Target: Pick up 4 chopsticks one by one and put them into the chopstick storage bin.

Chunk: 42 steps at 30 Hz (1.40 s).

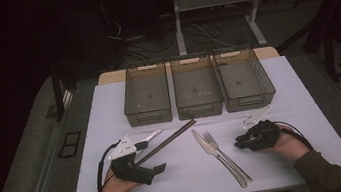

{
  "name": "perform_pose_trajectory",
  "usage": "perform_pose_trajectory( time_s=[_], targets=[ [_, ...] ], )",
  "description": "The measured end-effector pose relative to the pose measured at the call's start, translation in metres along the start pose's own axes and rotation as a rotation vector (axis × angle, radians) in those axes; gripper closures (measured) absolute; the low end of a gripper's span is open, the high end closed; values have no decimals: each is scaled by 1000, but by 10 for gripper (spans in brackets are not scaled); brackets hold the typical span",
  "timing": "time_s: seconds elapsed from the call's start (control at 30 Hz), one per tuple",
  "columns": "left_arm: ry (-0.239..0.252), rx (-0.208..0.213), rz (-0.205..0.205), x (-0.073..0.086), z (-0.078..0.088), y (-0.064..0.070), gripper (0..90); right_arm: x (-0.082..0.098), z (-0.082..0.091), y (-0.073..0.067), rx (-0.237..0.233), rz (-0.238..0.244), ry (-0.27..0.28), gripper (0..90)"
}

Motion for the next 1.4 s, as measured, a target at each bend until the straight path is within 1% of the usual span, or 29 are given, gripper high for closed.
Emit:
perform_pose_trajectory(
  time_s=[0.2, 0.37, 0.4, 0.43, 0.47, 0.53, 0.6, 0.63, 0.67, 0.7, 0.8, 0.87, 0.9, 1.0, 1.03, 1.13, 1.17, 1.2, 1.23, 1.3, 1.4],
  targets=[
    [0, 0, 5, 0, 0, 0, 0, 0, 0, 0, -2, 11, 2, 770],
    [-1, 1, 0, 0, 0, 0, 0, 0, 0, 0, -7, 16, 4, 774],
    [0, 1, 5, 0, 0, 0, 0, 0, 0, 1, -7, 21, 7, 775],
    [0, 2, 0, 0, 0, 0, 0, 0, -1, 1, -8, 20, 8, 775],
    [0, 1, 5, 0, 0, 0, 0, -1, -1, 1, -9, 17, 7, 775],
    [0, 2, 4, 0, 1, 0, 0, -1, -1, 2, -4, 27, 5, 775],
    [0, 2, -1, 0, 1, 0, 0, -2, -2, 2, -10, 16, 10, 777],
    [0, 2, 4, 0, 1, 0, 0, -3, -3, 3, -8, 12, 11, 778],
    [0, 3, -1, 0, 1, 0, 0, -4, -4, 4, -7, 17, 10, 778],
    [0, 3, 3, 0, 1, 0, 0, -5, -4, 5, -9, 11, 9, 779],
    [1, 3, -3, -1, 1, -1, 0, -9, -8, 8, -4, 5, 11, 781],
    [2, 2, 2, -1, 2, 0, 0, -11, -10, 11, 4, 7, 8, 781],
    [2, 3, -2, -1, 2, -1, 0, -13, -11, 12, 4, 1, 9, 781],
    [4, 3, 3, -1, 2, -1, 0, -17, -14, 15, 10, -15, 13, 782],
    [4, 4, 0, -1, 2, -1, 0, -18, -15, 17, 13, -27, 14, 782],
    [2, 4, 2, -1, 2, -1, 0, -23, -17, 21, 29, -47, 21, 782],
    [0, 5, -5, -1, 2, -1, 0, -25, -18, 22, 33, -52, 22, 782],
    [1, 5, 0, -1, 2, 0, 0, -28, -19, 24, 38, -55, 26, 782],
    [1, 5, -5, -1, 2, -1, 0, -30, -20, 26, 41, -57, 29, 782],
    [2, 5, 2, -1, 2, 0, 0, -34, -23, 28, 49, -70, 35, 782],
    [2, 5, -2, -1, 2, -1, 0, -38, -28, 32, 55, -79, 39, 782]
  ],
)
Point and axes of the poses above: each handheld gripper's, and its own axes: z roughly backward along the jaws, x roughly out of its underside, y roughly to its right, the point moved 7 cm from there along -z, roughly forward along the jaws, and after that the axes turned 15 degrees about z, right-handed, at the moved point
